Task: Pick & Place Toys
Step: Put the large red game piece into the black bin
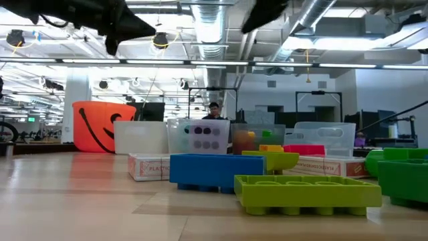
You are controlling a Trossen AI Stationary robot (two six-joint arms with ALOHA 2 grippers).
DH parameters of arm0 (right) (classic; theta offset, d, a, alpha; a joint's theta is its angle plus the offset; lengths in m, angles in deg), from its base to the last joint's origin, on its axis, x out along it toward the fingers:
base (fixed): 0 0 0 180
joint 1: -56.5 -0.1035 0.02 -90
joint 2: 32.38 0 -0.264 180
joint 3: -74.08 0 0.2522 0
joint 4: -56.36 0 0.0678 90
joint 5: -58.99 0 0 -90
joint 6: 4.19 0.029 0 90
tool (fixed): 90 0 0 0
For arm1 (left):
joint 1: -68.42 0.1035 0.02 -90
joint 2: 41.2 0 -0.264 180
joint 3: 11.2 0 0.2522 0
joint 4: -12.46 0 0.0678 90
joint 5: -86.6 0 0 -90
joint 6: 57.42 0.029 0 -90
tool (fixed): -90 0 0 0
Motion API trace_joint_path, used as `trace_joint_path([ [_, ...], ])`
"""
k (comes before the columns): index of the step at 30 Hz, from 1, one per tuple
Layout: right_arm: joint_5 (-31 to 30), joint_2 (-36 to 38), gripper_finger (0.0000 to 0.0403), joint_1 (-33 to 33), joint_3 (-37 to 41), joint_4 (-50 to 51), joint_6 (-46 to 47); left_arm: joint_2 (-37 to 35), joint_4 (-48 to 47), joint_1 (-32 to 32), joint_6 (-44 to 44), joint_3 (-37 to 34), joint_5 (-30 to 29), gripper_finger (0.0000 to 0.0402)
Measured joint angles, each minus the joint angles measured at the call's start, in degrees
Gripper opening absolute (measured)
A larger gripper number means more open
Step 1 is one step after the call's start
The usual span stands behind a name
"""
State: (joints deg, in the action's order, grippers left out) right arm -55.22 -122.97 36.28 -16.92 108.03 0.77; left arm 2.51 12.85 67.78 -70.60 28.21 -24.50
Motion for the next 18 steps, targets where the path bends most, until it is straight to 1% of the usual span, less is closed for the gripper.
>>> trace_joint_path([
  [2,-3.3,-0.09,0.0398,-4.11,0.0,4.29,6.19,2.47,4.82,-1.16,-1.06,0.0,0.02,0.0],
  [5,-4.46,-1.22,0.0398,-9.14,0.45,9.03,14.24,6.85,13.63,-3.29,-0.82,0.0,0.05,0.0],
  [9,-5.52,-3.79,0.0398,-13.09,1.87,9.08,20.63,12.49,26.68,-5.01,-0.71,0.0,0.07,0.0],
  [11,-6.23,-5.69,0.0398,-13.83,2.12,8.6,23.26,14.35,31.22,-5.07,0.08,-0.02,0.09,0.0],
  [13,-6.31,-7.87,0.0398,-13.94,2.51,9.52,24.58,15.87,35.88,-4.9,3.02,0.05,0.03,0.0],
  [16,-6.46,-10.67,0.0398,-13.41,2.5,11.99,25.07,16.59,40.13,-4.46,7.3,0.07,0.04,0.0],
  [18,-6.91,-12.23,0.0398,-12.54,2.52,14.94,25.05,16.56,40.97,-4.08,8.8,0.07,0.0,0.0],
])
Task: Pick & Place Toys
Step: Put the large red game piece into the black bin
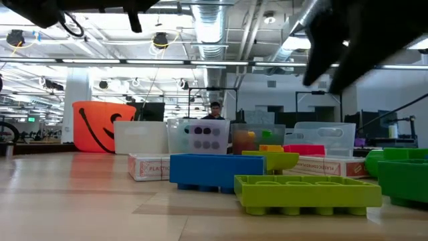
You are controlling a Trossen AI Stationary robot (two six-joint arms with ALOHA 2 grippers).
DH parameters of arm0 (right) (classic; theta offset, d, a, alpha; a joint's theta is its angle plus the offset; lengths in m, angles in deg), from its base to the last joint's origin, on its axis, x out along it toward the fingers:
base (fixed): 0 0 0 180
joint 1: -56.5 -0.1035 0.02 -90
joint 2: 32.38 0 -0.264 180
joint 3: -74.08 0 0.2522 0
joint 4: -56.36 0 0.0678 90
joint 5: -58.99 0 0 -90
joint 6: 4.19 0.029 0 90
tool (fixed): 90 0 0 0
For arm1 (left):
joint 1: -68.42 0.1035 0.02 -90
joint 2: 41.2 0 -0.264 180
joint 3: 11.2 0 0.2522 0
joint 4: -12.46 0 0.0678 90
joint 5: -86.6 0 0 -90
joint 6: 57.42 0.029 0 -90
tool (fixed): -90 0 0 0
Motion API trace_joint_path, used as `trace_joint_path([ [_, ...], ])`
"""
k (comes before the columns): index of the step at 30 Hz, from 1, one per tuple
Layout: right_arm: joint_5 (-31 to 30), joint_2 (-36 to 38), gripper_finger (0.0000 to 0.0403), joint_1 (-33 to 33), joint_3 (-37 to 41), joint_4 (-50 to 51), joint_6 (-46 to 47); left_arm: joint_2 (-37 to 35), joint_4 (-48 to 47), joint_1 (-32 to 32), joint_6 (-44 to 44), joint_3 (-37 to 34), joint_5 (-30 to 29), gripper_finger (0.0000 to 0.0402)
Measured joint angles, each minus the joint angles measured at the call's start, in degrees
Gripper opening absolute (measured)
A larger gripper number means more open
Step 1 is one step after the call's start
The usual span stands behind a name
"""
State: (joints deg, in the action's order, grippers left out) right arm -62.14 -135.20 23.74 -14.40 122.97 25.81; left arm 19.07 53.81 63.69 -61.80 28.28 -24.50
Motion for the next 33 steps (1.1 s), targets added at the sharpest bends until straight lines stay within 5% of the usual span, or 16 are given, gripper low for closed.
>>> trace_joint_path([
  [9,1.7,-0.56,0.0398,8.0,1.97,5.04,-7.69,-0.26,-0.17,2.43,1.34,0.0,-0.04,0.0],
  [19,20.76,5.36,0.0384,20.2,14.1,-12.01,-20.29,-0.26,-2.78,2.18,0.65,0.0,3.73,0.0],
  [33,32.36,5.27,0.0328,28.82,21.5,-23.02,-26.49,-0.26,-2.84,2.18,0.52,0.0,5.07,0.0],
])
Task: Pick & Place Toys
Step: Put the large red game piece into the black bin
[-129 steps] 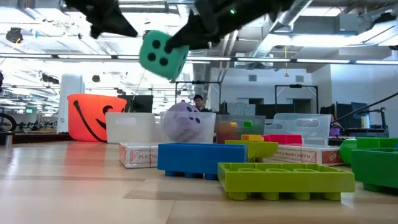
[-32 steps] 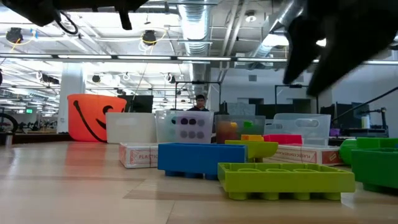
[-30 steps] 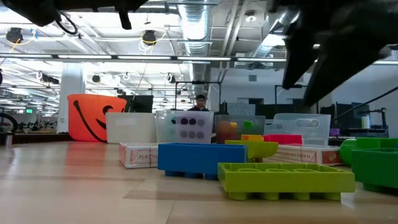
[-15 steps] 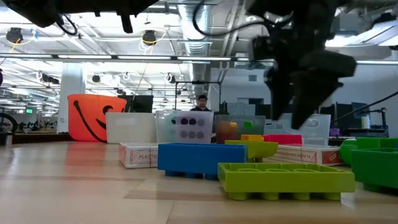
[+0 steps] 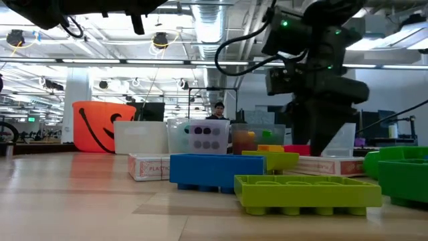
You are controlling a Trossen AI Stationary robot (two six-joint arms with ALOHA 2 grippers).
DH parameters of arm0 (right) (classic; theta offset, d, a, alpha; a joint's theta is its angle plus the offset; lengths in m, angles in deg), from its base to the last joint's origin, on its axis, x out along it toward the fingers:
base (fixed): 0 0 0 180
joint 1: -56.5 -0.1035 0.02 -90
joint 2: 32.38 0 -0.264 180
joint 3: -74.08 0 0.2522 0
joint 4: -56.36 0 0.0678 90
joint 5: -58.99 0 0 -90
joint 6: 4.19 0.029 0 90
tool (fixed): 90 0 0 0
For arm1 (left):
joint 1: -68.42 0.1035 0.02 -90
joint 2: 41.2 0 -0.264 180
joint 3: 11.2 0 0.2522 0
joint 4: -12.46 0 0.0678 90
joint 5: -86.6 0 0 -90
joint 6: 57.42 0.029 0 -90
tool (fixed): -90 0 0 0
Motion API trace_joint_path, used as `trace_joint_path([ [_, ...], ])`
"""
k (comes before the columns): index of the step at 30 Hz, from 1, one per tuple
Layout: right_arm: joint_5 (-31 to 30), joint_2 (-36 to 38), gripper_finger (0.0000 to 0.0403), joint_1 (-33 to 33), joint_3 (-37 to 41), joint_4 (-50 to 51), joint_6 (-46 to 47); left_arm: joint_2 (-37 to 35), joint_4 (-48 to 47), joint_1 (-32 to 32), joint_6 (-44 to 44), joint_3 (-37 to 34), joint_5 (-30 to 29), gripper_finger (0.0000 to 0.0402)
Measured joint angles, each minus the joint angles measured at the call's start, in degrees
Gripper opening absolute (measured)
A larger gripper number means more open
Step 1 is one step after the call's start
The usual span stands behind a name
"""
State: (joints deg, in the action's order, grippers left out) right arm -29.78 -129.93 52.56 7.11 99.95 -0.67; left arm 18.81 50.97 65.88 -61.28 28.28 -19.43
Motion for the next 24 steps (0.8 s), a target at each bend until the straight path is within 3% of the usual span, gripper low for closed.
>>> trace_joint_path([
  [8,3.86,-0.28,0.0275,1.9,0.15,-3.22,0.48,0.0,-0.31,0.0,0.15,0.0,0.0,0.0],
  [14,2.98,-0.36,0.0171,2.27,0.17,-6.35,4.28,0.0,-1.17,0.0,0.17,0.02,0.0,0.0],
  [18,2.84,-0.28,0.015,2.23,0.11,-7.38,4.51,0.0,-2.2,0.0,0.19,0.02,0.0,0.0],
  [19,2.92,-0.03,0.011,2.21,-0.09,-7.85,4.98,0.0,-2.49,0.0,0.2,0.01,0.0,0.0],
  [21,2.34,-0.1,0.0068,2.15,-0.53,-7.6,6.05,0.0,-2.6,0.0,0.2,0.0,0.0,0.0],
  [24,0.61,-0.2,0.0054,1.66,-2.01,-5.9,6.41,0.0,-2.6,0.0,0.2,0.02,0.0,0.0],
])
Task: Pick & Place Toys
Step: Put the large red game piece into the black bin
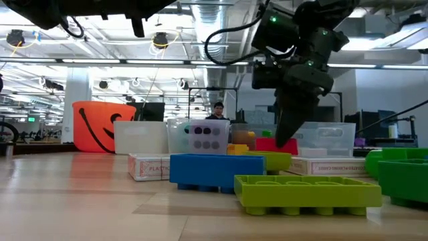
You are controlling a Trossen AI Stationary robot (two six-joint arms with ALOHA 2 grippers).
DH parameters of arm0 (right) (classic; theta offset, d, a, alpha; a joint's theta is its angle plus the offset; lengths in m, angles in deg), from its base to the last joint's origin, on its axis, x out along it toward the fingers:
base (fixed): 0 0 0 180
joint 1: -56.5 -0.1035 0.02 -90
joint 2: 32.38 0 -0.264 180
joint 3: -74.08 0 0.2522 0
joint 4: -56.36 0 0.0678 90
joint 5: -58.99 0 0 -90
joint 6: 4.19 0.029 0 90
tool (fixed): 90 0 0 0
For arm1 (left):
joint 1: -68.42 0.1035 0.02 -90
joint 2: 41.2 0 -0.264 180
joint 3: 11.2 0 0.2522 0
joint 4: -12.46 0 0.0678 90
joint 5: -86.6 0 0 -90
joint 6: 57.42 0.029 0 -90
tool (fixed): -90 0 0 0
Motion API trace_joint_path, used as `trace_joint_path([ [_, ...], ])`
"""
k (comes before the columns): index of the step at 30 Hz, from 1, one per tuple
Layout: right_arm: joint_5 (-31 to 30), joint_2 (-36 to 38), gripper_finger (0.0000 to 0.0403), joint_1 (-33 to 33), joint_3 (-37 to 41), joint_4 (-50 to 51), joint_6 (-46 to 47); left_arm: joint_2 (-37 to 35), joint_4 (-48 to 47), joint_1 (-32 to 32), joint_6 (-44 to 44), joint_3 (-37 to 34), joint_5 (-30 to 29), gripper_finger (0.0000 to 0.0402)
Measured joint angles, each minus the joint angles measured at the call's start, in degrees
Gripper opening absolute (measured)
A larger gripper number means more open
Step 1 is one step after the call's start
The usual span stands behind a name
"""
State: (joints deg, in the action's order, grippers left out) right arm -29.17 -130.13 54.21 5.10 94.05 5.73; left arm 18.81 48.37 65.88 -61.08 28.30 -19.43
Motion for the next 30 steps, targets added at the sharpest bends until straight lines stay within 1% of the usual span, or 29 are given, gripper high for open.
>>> trace_joint_path([
  [2,-2.51,-0.22,0.0034,-0.35,-1.49,0.94,0.05,0.0,0.0,0.0,0.0,0.0,0.0,0.0],
  [6,-11.32,-0.26,0.0005,-1.28,-5.0,3.3,0.19,0.0,0.0,0.07,0.0,-0.01,0.0,0.0],
  [9,-16.99,-0.22,0.0002,-1.34,-7.17,5.45,0.2,0.0,-0.32,0.07,0.0,0.0,0.02,0.0],
  [11,-18.2,-0.19,0.0006,-1.25,-8.41,5.76,0.16,0.0,-0.91,0.07,0.0,0.0,0.0,0.0],
  [15,-18.3,-0.12,0.0001,-1.46,-8.79,6.37,-1.67,0.0,-1.42,0.09,0.0,0.0,0.02,0.0],
  [19,-16.37,-0.12,0.0005,-2.29,-8.79,8.93,-2.27,0.0,-2.76,0.09,0.0,0.0,0.02,0.0],
  [21,-16.46,-0.12,0.0018,-2.63,-8.79,9.08,-1.22,0.0,-3.3,0.09,0.0,0.0,0.01,0.0],
  [24,-16.45,-0.12,0.005,-2.53,-8.79,9.12,1.48,0.0,-3.89,0.09,0.0,0.0,0.02,0.0],
  [27,-16.47,-0.12,0.0095,-2.04,-8.79,9.12,4.01,0.0,-3.8,0.09,0.0,0.0,0.02,0.0],
  [30,-16.24,-0.12,0.0151,-1.49,-8.79,9.16,7.7,0.0,-3.72,0.1,0.0,0.0,0.01,0.0],
])
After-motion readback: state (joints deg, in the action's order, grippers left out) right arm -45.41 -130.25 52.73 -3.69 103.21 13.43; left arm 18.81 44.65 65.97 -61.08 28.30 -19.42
